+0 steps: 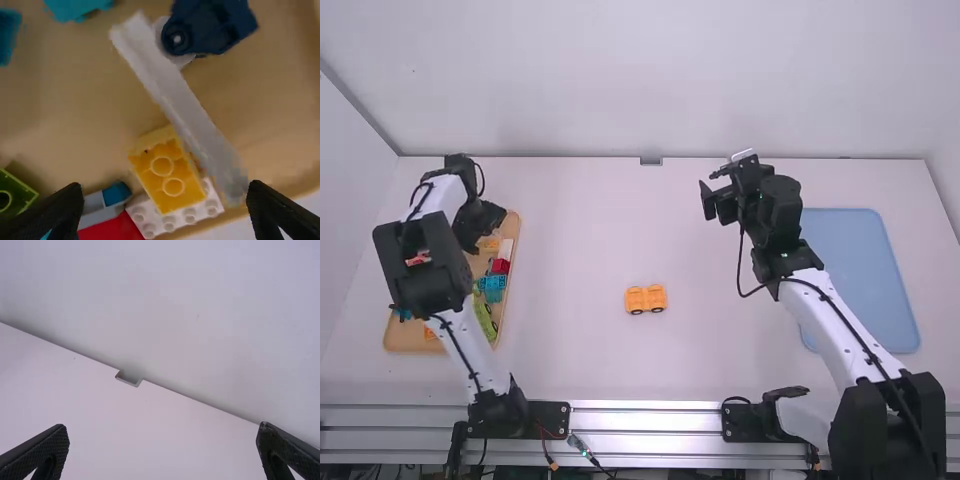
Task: Assemble lego blocks to make yellow taxi
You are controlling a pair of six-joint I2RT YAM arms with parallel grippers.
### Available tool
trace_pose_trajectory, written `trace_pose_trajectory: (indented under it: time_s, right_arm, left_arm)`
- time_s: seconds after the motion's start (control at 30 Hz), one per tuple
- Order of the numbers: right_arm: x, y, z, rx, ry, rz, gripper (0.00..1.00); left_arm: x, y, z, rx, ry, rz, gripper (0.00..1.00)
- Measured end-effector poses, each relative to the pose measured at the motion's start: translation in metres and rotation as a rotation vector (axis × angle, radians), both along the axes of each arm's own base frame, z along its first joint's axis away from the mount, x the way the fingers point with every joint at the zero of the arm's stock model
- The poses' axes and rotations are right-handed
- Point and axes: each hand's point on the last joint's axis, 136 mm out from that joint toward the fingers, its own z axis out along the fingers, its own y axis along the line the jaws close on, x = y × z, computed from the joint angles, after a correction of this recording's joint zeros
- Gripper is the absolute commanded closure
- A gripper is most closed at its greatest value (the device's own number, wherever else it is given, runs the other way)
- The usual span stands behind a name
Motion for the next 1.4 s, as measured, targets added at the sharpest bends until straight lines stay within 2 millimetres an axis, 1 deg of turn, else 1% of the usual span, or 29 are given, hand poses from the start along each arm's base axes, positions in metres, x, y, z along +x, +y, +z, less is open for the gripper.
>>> trace_pose_trajectory:
  time_s: [0.13, 0.2, 0.23, 0.33, 0.43, 0.6, 0.77, 0.87, 1.03, 1.17, 1.2, 1.27, 1.4]
  right_arm:
    - [0.000, 0.000, 0.000, 0.000, 0.000, 0.000, 0.01]
    - [0.000, 0.000, 0.000, 0.004, 0.001, -0.001, 0.01]
    - [0.000, 0.000, 0.000, 0.010, 0.003, -0.003, 0.01]
    - [0.000, 0.000, 0.000, 0.022, 0.008, -0.006, 0.01]
    - [0.000, 0.000, 0.001, 0.024, 0.007, -0.007, 0.01]
    - [0.000, 0.000, 0.001, 0.026, 0.007, -0.007, 0.01]
    - [0.000, 0.000, 0.001, 0.026, 0.007, -0.008, 0.01]
    - [0.000, 0.000, 0.001, 0.026, 0.006, -0.008, 0.01]
    - [0.000, 0.000, 0.001, 0.026, 0.007, -0.008, 0.01]
    - [0.000, 0.000, 0.001, 0.026, 0.007, -0.008, 0.01]
    - [0.000, 0.000, 0.001, 0.026, 0.007, -0.008, 0.01]
    - [0.000, 0.000, 0.001, 0.026, 0.006, -0.008, 0.01]
    - [0.000, 0.000, 0.000, 0.026, 0.009, -0.008, 0.01]
  left_arm:
    - [-0.001, 0.003, -0.007, 0.002, -0.008, 0.014, 0.21]
    - [0.000, 0.002, -0.009, 0.003, -0.014, 0.015, 0.25]
    - [-0.001, 0.002, -0.011, 0.002, -0.012, 0.014, 0.25]
    - [-0.003, 0.001, -0.013, 0.001, -0.007, 0.015, 0.20]
    - [-0.001, 0.002, -0.012, 0.003, -0.015, 0.015, 0.18]
    - [-0.001, -0.001, -0.013, -0.012, -0.018, 0.013, 0.20]
    - [-0.005, -0.006, -0.017, -0.037, -0.006, 0.014, 0.26]
    - [-0.007, -0.008, -0.017, -0.035, 0.003, 0.037, 0.25]
    - [-0.015, -0.011, -0.023, -0.028, 0.027, 0.069, 0.26]
    - [-0.008, -0.006, -0.024, -0.011, -0.003, 0.084, 0.27]
    - [-0.005, -0.005, -0.025, -0.005, -0.022, 0.084, 0.28]
    - [-0.003, -0.005, -0.029, -0.001, -0.034, 0.084, 0.29]
    - [-0.010, -0.006, -0.038, -0.001, -0.019, 0.085, 0.31]
